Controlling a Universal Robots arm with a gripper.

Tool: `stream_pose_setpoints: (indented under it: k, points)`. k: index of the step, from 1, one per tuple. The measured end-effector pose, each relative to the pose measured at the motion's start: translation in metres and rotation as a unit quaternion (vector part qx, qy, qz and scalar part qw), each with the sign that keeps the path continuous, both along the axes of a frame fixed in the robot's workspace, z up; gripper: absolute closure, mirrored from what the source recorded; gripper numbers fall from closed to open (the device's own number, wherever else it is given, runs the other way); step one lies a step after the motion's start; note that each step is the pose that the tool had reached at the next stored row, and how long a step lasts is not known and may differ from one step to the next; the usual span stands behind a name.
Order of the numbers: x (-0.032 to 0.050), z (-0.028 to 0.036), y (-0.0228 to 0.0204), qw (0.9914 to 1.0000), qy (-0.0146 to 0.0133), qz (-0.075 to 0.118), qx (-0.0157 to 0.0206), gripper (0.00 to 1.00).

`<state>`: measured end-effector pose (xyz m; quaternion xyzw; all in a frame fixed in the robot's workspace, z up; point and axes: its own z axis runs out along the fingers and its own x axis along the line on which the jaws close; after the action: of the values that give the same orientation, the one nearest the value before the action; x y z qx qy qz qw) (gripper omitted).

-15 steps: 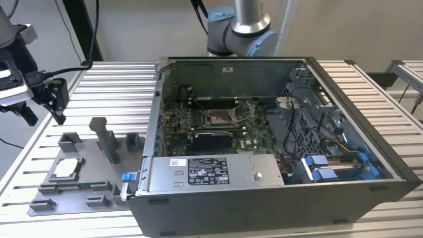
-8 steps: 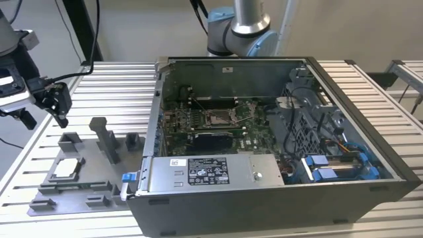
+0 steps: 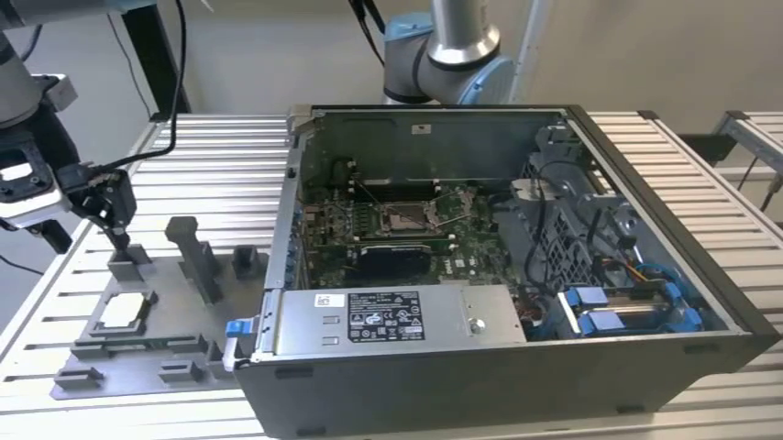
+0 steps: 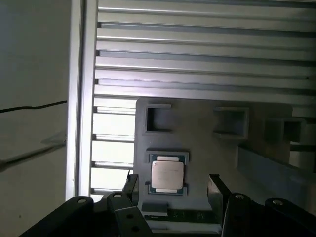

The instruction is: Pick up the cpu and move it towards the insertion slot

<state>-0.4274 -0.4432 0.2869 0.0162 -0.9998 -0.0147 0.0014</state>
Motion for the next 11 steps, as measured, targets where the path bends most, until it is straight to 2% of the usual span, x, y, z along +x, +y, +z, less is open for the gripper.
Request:
stream_pose_setpoints:
  k: [7, 11]
  points:
    - [0.0001, -0.0127, -0.0129, 1.00000, -0.0001, 0.000, 0.0000, 0.00]
    - [0.0001, -0.0200, -0.0178, 1.00000, -0.0001, 0.000, 0.0001, 0.00]
